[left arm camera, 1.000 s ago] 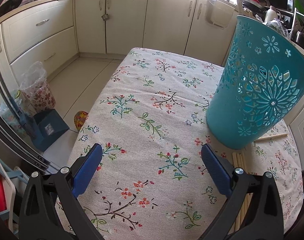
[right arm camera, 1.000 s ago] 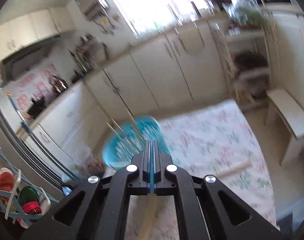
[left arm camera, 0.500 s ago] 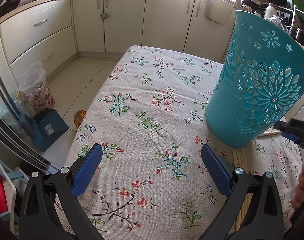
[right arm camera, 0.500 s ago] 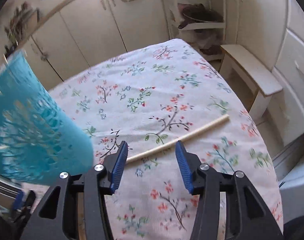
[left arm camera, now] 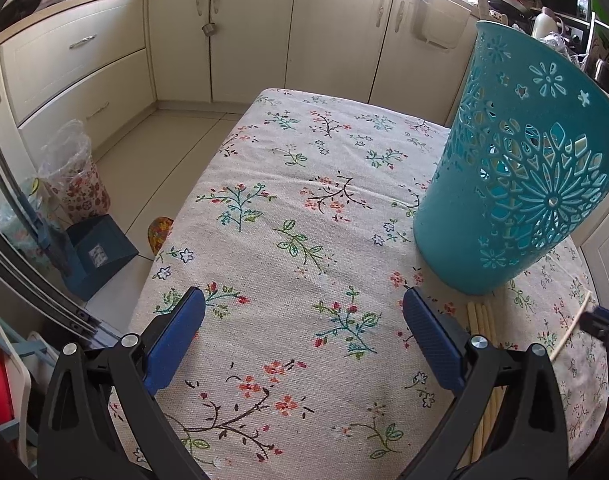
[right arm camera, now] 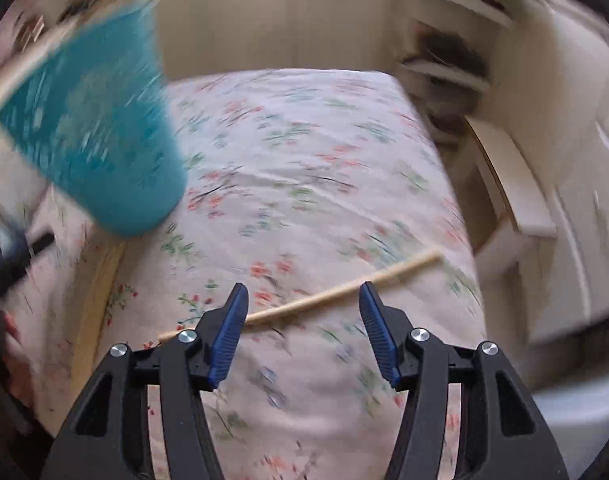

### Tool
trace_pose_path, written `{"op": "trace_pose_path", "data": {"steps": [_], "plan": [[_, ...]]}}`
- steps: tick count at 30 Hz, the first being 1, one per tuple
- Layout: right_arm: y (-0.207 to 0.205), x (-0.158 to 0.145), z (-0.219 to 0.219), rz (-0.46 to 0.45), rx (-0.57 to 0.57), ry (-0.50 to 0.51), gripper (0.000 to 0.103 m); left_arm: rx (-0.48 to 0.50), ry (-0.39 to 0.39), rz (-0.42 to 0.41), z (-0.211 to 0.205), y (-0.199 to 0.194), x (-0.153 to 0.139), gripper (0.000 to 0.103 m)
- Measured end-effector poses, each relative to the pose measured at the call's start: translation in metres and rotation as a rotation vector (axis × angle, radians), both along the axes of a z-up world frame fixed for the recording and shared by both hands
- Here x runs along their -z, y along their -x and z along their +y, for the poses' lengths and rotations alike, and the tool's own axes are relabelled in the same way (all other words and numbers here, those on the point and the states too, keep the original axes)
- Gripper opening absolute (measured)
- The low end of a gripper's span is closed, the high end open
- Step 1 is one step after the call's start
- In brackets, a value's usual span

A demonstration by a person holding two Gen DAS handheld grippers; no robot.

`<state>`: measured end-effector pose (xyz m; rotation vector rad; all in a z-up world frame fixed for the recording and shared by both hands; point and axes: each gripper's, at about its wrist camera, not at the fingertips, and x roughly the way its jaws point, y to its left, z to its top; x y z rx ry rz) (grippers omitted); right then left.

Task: Organize utensils
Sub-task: 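Reach the right tool to the stick lying loose on the tablecloth and grasp it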

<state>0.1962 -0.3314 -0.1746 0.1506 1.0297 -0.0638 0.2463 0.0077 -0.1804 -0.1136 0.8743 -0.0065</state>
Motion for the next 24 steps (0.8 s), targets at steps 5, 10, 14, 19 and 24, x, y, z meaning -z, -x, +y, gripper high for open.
{"op": "trace_pose_path", "data": {"steps": [5,10,14,19,24], "plan": [[0.008,0.01,-0.032,0.023,0.161,-0.082,0.056,0.002,-0.007,0.003,-0.002,0.0,0.001,0.095],[-0.029,0.02,-0.006,0.05,0.137,0.016,0.061,-0.008,0.005,0.006,0.001,0.0,0.001,0.095],[-0.042,0.024,0.015,0.054,0.004,0.093,0.062,-0.005,0.004,0.007,0.001,0.0,0.001,0.095],[-0.026,0.018,0.057,0.013,-0.422,0.118,0.059,-0.004,0.007,0.006,0.0,0.0,0.002,0.095],[-0.011,0.014,0.057,0.03,-0.497,0.109,0.059,-0.004,0.007,0.006,0.0,0.0,0.002,0.095]]}}
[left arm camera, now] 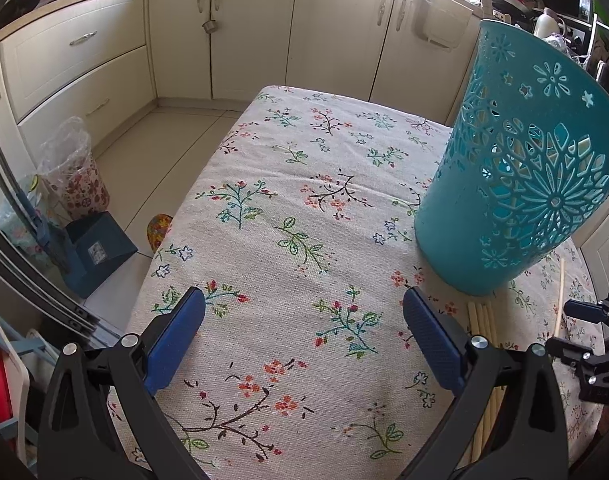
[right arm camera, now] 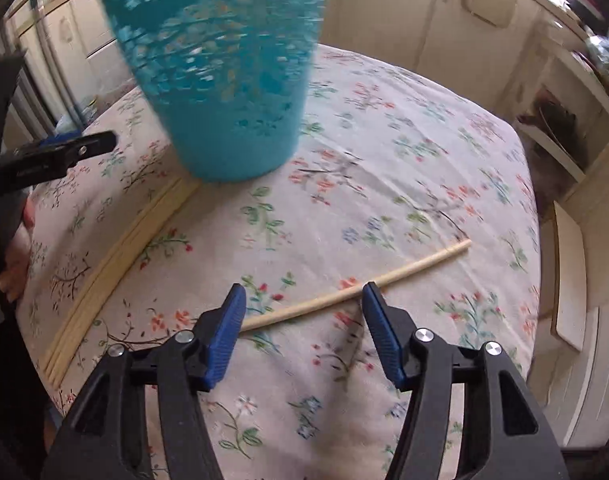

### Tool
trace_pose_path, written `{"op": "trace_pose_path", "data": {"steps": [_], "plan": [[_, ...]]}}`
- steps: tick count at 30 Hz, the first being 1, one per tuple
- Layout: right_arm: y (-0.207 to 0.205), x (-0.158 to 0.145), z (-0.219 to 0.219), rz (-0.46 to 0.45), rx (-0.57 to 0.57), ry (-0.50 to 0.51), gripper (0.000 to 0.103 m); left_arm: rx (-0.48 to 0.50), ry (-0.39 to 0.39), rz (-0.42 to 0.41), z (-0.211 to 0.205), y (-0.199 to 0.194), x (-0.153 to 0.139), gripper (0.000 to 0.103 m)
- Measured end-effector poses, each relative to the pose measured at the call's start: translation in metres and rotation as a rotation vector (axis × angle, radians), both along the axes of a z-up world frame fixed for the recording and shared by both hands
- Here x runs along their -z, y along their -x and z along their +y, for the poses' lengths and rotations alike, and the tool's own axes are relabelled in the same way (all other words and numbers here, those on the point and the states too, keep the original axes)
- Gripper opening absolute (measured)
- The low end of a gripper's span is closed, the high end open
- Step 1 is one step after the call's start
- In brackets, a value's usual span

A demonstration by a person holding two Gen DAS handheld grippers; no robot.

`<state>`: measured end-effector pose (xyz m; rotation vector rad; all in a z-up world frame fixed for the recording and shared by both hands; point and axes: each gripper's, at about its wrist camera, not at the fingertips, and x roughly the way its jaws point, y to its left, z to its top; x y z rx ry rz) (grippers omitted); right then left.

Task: Organize utensils
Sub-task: 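Reach the right tool to the stick lying loose on the tablecloth and grasp it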

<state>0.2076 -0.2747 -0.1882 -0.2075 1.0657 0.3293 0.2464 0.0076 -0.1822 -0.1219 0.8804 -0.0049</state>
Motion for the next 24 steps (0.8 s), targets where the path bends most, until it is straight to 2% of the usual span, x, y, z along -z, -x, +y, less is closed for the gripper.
{"op": "trace_pose_path", "data": {"steps": [4,6,7,10,16,17,19,21,24], "plan": [[-0.004,-0.004,-0.034,0.005,0.289,-0.126,0.061,0.004,-0.008,0.001,-0.001,0.0,0.0,0.095],[-0.006,-0.002,-0.035,0.016,0.333,-0.142,0.062,0.003,-0.006,0.002,-0.001,0.0,0.0,0.095],[-0.005,0.0,-0.031,0.006,0.33,-0.119,0.062,0.0,-0.002,0.002,-0.001,0.0,0.001,0.095],[-0.003,0.003,-0.008,-0.018,0.201,-0.015,0.063,-0.005,0.006,0.004,0.0,0.0,0.001,0.095],[0.013,-0.001,0.002,0.043,-0.049,0.035,0.063,-0.006,0.009,0.004,0.001,0.0,0.001,0.095],[0.017,-0.002,0.0,0.087,-0.112,0.023,0.063,-0.006,0.009,0.004,0.001,0.0,0.001,0.095],[0.025,-0.003,-0.007,0.127,-0.141,-0.005,0.063,-0.006,0.008,0.005,0.001,0.001,0.001,0.095],[0.02,-0.003,-0.023,0.133,-0.051,-0.034,0.063,-0.005,0.007,0.005,0.0,0.0,0.0,0.095],[0.008,-0.004,-0.048,0.115,0.199,-0.094,0.068,-0.004,0.003,0.006,0.0,0.0,0.001,0.095]]}}
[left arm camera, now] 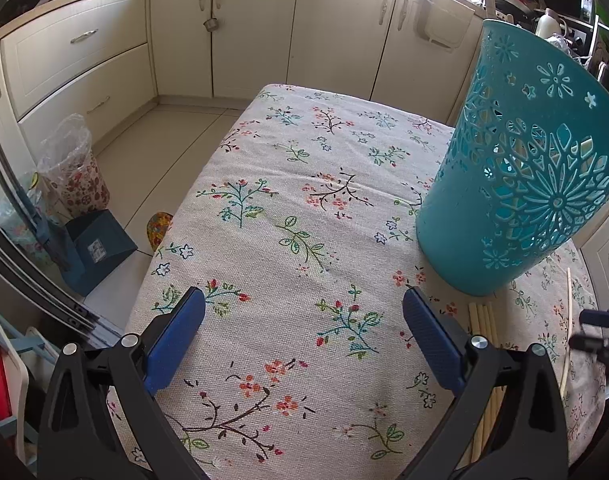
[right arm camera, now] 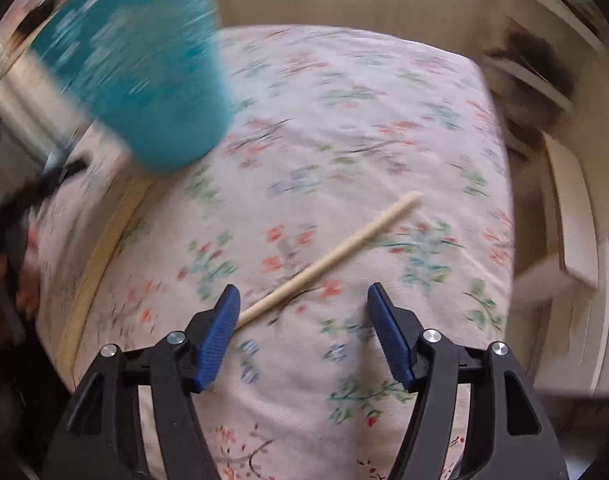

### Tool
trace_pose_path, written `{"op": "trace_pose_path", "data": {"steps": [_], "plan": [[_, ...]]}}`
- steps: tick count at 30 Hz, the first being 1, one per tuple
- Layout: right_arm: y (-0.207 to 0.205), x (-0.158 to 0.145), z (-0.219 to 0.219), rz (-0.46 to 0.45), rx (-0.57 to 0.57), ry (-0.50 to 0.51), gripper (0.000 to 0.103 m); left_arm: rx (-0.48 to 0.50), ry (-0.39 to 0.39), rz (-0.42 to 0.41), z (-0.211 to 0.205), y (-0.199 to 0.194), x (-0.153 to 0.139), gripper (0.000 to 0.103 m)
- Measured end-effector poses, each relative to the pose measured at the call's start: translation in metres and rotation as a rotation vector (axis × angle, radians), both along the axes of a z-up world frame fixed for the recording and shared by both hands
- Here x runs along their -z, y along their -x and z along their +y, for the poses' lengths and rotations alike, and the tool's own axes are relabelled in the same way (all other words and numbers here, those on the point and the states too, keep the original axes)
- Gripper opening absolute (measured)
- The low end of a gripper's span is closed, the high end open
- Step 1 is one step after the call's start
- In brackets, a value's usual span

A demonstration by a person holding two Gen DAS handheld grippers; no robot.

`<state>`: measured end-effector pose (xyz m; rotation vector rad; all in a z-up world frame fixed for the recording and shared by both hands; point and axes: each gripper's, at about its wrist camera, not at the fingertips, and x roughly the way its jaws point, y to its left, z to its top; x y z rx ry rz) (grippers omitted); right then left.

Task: Organize utensils
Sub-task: 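Reach the right tool to the stick lying loose on the tablecloth and grasp it, then lift the stick into the teal basket with the right tool and release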

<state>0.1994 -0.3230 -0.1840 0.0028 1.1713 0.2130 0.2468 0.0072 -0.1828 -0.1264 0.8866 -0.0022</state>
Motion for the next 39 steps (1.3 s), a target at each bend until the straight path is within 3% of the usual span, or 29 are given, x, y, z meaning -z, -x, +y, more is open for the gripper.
{"op": "trace_pose_path", "data": {"steps": [3,6,8,10,11,15,17,19,22,25,33,36,39], "plan": [[-0.009,0.003,0.001,-0.036,0.127,0.017,0.068,0.001,0.0,0.0,-0.001,0.0,0.0,0.095],[-0.021,0.006,0.024,-0.066,0.117,0.087,0.066,-0.002,0.006,0.0,0.0,0.0,0.0,0.095],[-0.027,0.006,0.035,-0.09,0.056,0.095,0.05,-0.003,0.008,0.0,0.001,0.0,0.0,0.095],[-0.031,0.004,0.048,-0.082,-0.029,0.081,0.019,-0.002,0.009,0.0,0.001,0.0,0.0,0.095],[-0.032,0.002,0.053,-0.074,-0.078,0.078,0.016,-0.002,0.01,-0.001,0.001,0.0,0.0,0.095],[-0.026,-0.002,0.062,-0.045,-0.182,0.064,0.013,-0.001,0.014,-0.003,0.001,0.0,0.0,0.095],[-0.025,-0.004,0.06,-0.036,-0.154,0.08,0.013,-0.003,0.015,-0.003,0.001,0.0,0.0,0.095],[-0.028,0.0,0.054,-0.026,-0.113,0.101,0.023,0.0,0.012,-0.003,0.001,0.0,0.0,0.095],[-0.027,0.0,0.053,-0.036,-0.064,0.08,0.023,0.0,0.012,-0.002,0.002,0.0,0.0,0.095],[-0.024,-0.001,0.068,-0.022,-0.147,0.072,0.013,-0.004,0.017,-0.001,0.003,0.0,0.0,0.095],[-0.03,0.001,0.071,0.001,-0.166,0.103,0.009,-0.003,0.017,0.0,0.003,0.0,0.0,0.095],[-0.019,-0.008,0.074,0.007,-0.138,0.039,0.006,-0.005,0.023,0.0,0.004,-0.001,0.0,0.095],[-0.001,-0.022,0.053,-0.024,-0.064,-0.107,0.006,-0.005,0.024,-0.001,0.004,-0.001,0.0,0.095]]}}
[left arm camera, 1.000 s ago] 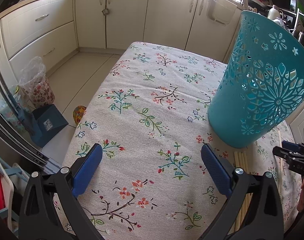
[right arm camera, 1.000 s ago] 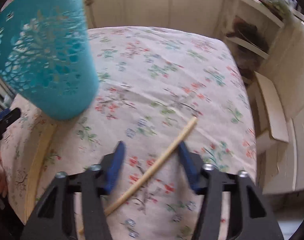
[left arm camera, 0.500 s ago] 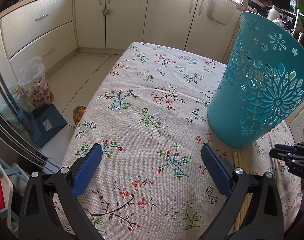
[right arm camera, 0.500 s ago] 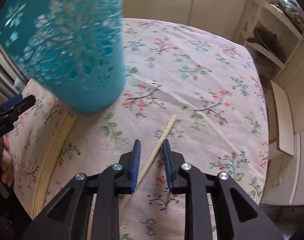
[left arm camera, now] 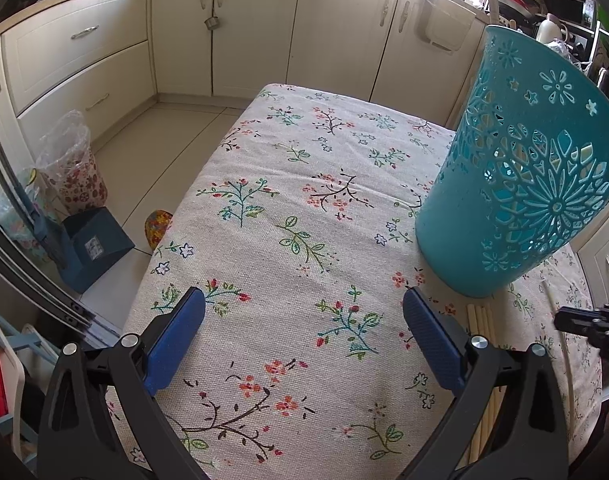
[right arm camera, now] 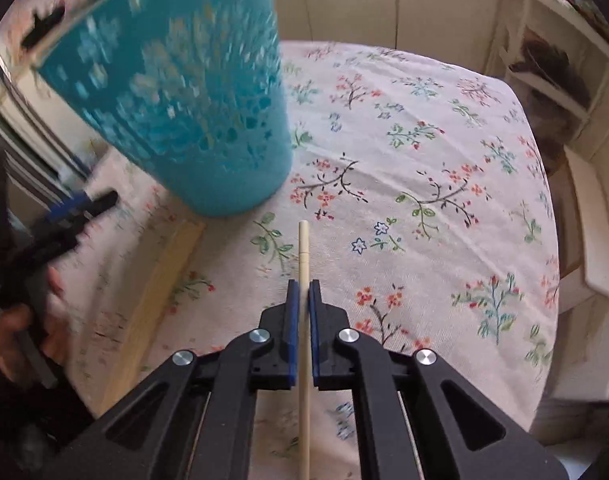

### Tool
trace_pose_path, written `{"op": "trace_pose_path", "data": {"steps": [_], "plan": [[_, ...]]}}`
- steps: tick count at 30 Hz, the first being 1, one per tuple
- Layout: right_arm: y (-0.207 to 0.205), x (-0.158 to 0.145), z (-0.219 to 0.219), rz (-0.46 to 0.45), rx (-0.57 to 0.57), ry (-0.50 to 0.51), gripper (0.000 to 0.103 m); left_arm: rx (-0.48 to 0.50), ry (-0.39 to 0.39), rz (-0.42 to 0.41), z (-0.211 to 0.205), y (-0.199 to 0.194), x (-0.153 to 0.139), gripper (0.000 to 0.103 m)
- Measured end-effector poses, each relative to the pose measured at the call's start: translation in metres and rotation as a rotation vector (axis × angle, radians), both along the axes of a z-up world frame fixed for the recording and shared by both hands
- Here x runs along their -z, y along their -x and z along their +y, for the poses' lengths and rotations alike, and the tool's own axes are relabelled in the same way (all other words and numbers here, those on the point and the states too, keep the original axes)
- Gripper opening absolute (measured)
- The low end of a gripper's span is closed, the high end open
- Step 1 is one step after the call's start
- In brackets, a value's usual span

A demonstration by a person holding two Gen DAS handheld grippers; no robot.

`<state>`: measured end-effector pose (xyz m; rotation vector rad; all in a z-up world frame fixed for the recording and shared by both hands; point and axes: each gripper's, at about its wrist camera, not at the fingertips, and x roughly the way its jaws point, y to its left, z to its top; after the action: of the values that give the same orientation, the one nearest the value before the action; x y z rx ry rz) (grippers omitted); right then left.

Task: Organize utensils
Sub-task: 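Lift the stick into the teal basket with the right tool and release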

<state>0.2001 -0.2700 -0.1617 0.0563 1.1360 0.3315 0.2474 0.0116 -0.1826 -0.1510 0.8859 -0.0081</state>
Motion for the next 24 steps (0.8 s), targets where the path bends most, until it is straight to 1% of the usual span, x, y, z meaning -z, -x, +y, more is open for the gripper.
{"op": "trace_pose_path", "data": {"steps": [3,4,5,7,9,10,11,13,15,17,18,20,21,22,24], "plan": [[0.018,-0.019,-0.023,-0.044,0.085,-0.167,0.006,0.001,-0.002,-0.001,0.0,0.0,0.0,0.095],[0.024,-0.03,-0.033,-0.065,0.115,-0.247,0.006,0.001,-0.003,0.0,0.0,0.0,0.0,0.095],[0.027,-0.039,-0.038,-0.082,0.129,-0.3,0.006,0.001,-0.003,0.0,0.0,0.0,0.0,0.095],[0.041,-0.072,-0.041,-0.162,0.146,-0.42,0.006,0.001,-0.005,0.0,0.0,0.0,0.0,0.095],[0.034,-0.105,-0.036,-0.242,0.146,-0.478,0.006,0.003,-0.009,0.0,-0.001,0.001,0.0,0.095],[0.032,-0.126,-0.034,-0.315,0.151,-0.51,0.006,0.004,-0.012,0.001,-0.001,0.001,0.0,0.095],[0.027,-0.142,-0.032,-0.373,0.155,-0.534,0.006,0.004,-0.014,0.001,-0.001,0.001,0.0,0.095],[0.019,-0.162,-0.026,-0.476,0.179,-0.539,0.006,0.003,-0.013,0.001,-0.001,0.001,0.0,0.095],[0.01,-0.182,-0.01,-0.591,0.218,-0.544,0.006,0.003,-0.009,0.0,-0.001,0.001,0.0,0.095],[-0.003,-0.19,0.009,-0.696,0.268,-0.513,0.006,0.003,-0.005,-0.002,-0.001,0.001,0.0,0.095],[-0.011,-0.189,0.017,-0.735,0.281,-0.495,0.006,0.003,-0.004,-0.003,-0.001,0.001,0.0,0.095],[-0.022,-0.185,0.038,-0.825,0.321,-0.398,0.006,0.003,-0.002,-0.004,-0.001,0.001,0.0,0.095],[-0.027,-0.179,0.043,-0.843,0.323,-0.365,0.006,0.003,-0.001,-0.004,0.0,0.002,-0.001,0.095],[-0.034,-0.17,0.056,-0.86,0.328,-0.306,0.006,0.004,0.001,-0.005,0.0,0.002,-0.001,0.095],[-0.043,-0.155,0.067,-0.856,0.308,-0.24,0.006,0.004,0.007,-0.007,0.001,0.002,-0.001,0.095]]}}
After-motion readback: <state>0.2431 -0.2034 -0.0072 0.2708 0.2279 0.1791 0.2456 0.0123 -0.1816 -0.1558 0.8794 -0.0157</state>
